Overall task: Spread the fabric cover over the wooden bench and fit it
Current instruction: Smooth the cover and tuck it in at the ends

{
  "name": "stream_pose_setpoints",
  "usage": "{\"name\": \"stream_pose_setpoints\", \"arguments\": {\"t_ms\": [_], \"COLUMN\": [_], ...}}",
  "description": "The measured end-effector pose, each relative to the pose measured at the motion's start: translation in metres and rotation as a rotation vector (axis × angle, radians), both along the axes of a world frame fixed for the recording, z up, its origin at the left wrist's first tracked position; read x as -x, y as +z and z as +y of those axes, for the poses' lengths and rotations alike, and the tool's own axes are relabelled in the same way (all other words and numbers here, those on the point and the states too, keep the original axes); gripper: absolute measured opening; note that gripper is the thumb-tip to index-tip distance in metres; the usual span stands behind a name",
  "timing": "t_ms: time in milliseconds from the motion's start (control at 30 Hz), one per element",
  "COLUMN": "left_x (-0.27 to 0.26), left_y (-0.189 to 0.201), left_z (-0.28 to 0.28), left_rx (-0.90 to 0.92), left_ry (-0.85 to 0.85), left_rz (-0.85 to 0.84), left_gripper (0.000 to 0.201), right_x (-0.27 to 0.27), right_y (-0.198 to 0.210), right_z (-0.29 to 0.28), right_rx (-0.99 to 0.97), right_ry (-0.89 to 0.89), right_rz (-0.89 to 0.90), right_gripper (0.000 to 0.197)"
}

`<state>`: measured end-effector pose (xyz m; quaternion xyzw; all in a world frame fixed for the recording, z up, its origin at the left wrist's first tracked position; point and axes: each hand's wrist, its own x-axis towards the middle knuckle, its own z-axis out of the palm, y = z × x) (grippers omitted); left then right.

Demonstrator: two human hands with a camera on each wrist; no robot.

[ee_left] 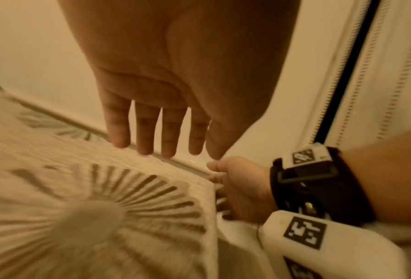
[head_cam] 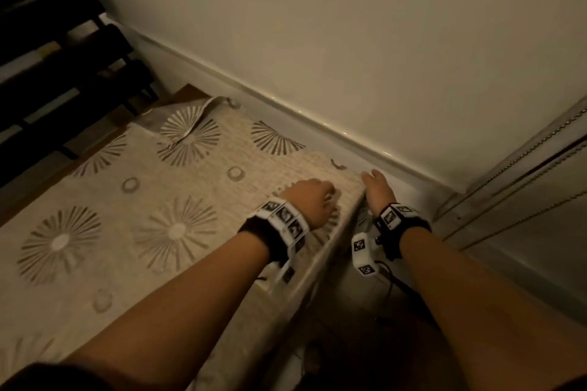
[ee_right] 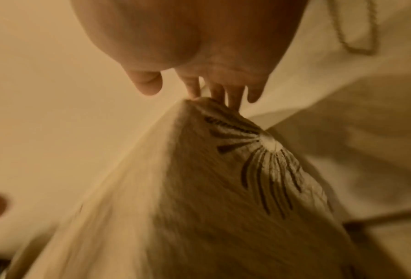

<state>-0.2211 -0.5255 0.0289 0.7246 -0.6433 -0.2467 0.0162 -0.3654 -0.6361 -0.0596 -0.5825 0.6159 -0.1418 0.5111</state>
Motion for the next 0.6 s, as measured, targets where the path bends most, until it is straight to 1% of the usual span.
{"name": "stream_pose_setpoints", "arguments": {"t_ms": [33, 67, 100, 133, 167, 233, 267, 333, 433, 500, 600], "left_x": [0.004, 0.006, 0.006, 0.006, 0.005, 0.001, 0.0, -0.001, -0.003, -0.004, -0.004], "left_y": [-0.004, -0.008, -0.013, -0.017, -0.021, -0.03, -0.035, -0.047, -0.064, -0.068, -0.065], "left_z": [-0.021, -0.039, -0.054, -0.068, -0.08, -0.092, -0.095, -0.091, -0.082, -0.08, -0.083], "left_rx": [0.023, 0.041, 0.058, 0.069, 0.075, 0.041, 0.003, -0.069, -0.052, -0.043, -0.083], "left_ry": [-0.005, -0.022, -0.045, -0.075, -0.111, -0.152, -0.165, -0.184, -0.18, -0.164, -0.182], "left_rz": [0.018, 0.012, -0.009, -0.041, -0.074, -0.127, -0.135, -0.156, -0.174, -0.148, -0.153], "left_gripper": [0.041, 0.041, 0.041, 0.04, 0.04, 0.042, 0.045, 0.048, 0.047, 0.047, 0.047], "right_x": [0.003, 0.007, 0.011, 0.015, 0.019, 0.024, 0.027, 0.029, 0.032, 0.035, 0.042], "right_y": [0.002, 0.007, 0.009, 0.007, 0.001, 0.0, -0.001, 0.0, 0.002, -0.007, -0.023], "right_z": [-0.004, -0.005, -0.005, -0.007, -0.011, -0.01, -0.011, -0.012, -0.013, -0.014, -0.013], "right_rx": [-0.068, -0.087, -0.089, -0.072, -0.042, 0.025, 0.052, 0.073, 0.099, 0.091, 0.078], "right_ry": [-0.032, 0.002, 0.058, 0.081, 0.068, 0.032, 0.027, 0.036, 0.111, 0.181, 0.27], "right_rz": [-0.05, -0.048, -0.04, -0.002, -0.003, -0.048, -0.067, -0.081, -0.074, 0.003, 0.222], "right_gripper": [0.075, 0.064, 0.048, 0.036, 0.028, 0.015, 0.014, 0.02, 0.025, 0.028, 0.036]}}
